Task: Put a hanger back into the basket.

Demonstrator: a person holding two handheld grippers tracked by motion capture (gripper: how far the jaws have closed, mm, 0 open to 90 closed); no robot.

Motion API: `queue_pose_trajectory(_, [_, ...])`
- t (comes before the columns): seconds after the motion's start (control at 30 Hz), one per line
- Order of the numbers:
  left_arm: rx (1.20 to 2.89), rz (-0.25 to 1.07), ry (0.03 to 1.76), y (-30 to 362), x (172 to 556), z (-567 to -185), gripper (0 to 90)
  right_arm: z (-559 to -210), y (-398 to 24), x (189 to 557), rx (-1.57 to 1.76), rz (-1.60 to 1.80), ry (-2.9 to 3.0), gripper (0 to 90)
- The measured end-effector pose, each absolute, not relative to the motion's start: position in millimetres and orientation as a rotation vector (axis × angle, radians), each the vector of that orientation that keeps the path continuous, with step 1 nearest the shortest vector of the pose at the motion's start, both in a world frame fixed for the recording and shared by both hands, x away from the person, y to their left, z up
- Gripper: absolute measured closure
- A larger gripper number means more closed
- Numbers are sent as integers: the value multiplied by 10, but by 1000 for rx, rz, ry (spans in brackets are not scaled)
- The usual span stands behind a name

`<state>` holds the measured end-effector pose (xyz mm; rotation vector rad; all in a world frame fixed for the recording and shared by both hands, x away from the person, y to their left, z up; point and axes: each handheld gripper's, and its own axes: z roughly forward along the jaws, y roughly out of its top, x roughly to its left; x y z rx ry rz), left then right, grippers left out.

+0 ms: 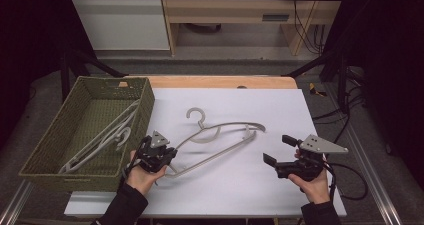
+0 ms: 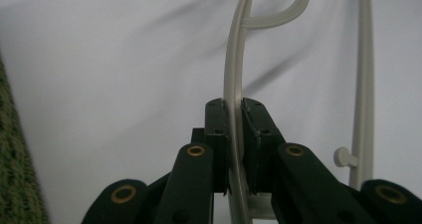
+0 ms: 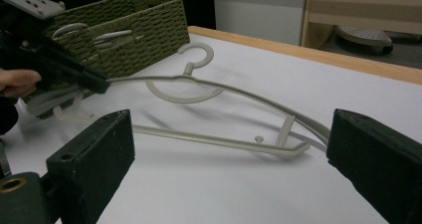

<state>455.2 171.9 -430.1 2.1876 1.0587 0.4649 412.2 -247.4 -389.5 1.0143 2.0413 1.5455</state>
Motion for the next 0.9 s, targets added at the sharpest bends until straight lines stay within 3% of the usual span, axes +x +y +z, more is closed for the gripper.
queue_pose_trajectory(0.23, [2273,441,1102,1632,4652,-4578,820,-3904,-2456,4127,1010,1545,2046,52])
queue_pose_trajectory(0.57, [2310,438,1085,1632,4681,-4644,814,-3900,-2460,4123,1006,1541,2047,51])
queue_pose_trajectory(0.77, [2307,460,1092,1671,4700,-4645,650,-3891,-2464,4117,1010,1542,2044,51])
queue_pose_trajectory(0.9, [2319,433,1087,1671,4689,-4634,667,-3892,-2468,4118,1013,1547,2040,51])
